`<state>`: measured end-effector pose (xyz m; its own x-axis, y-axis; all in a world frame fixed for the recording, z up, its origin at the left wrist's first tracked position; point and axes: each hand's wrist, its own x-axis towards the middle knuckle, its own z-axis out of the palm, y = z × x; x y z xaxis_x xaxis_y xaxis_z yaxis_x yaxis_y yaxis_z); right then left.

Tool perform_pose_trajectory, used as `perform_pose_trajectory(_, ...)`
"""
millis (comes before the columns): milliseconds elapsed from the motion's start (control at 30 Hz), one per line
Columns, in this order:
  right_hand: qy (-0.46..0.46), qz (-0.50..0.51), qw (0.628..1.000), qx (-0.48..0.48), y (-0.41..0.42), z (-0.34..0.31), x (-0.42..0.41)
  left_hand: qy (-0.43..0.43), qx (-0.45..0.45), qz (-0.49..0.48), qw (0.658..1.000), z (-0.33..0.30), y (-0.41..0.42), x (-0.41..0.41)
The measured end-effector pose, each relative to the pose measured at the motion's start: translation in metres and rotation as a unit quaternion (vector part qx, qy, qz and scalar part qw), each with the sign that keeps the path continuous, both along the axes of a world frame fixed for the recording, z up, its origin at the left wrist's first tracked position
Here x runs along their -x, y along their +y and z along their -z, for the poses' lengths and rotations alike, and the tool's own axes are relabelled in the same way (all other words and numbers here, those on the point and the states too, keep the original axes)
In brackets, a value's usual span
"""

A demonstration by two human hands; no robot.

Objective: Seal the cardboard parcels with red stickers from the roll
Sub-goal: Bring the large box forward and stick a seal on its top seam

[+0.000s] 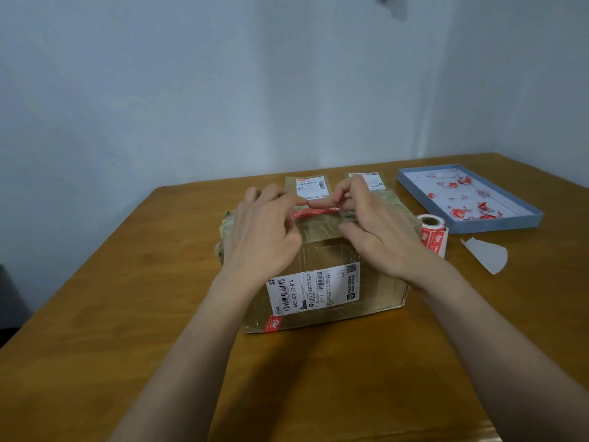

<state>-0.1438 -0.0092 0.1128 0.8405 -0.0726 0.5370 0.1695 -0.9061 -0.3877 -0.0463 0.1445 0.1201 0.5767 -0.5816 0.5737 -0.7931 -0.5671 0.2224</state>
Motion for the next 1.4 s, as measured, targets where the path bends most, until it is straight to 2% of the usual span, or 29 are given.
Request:
perform_pose_trajectory(233, 0.051, 0.003, 0.994, 0.099, -0.003, -0.002, -0.003, -0.036, -0.081, -0.022, 0.996, 0.002, -0.002, 0.003)
perform_pose_trajectory(533, 0.023, 0.046, 0.993, 0.104, 0.005, -0.004, 0.001, -0.077, -0.124, -0.063, 0.987, 0.003, -0.001, 0.006)
perform_pose_trajectory(800, 0.012, 0.101, 0.991, 0.091, 0.005, -0.003, 0.001, -0.065, -0.111, -0.069, 0.989, 0.004, 0.001, 0.006)
perform_pose_trajectory(1067, -0.022, 0.147, 0.985, 0.089, 0.005, 0.004, -0.003, -0.071, -0.051, -0.101, 0.991, 0.012, 0.001, 0.004)
perform_pose_trajectory(1400, -0.039, 0.020, 0.996, 0.071, -0.014, 0.010, 0.002, -0.064, -0.032, -0.098, 0.993, 0.015, 0.001, 0.003)
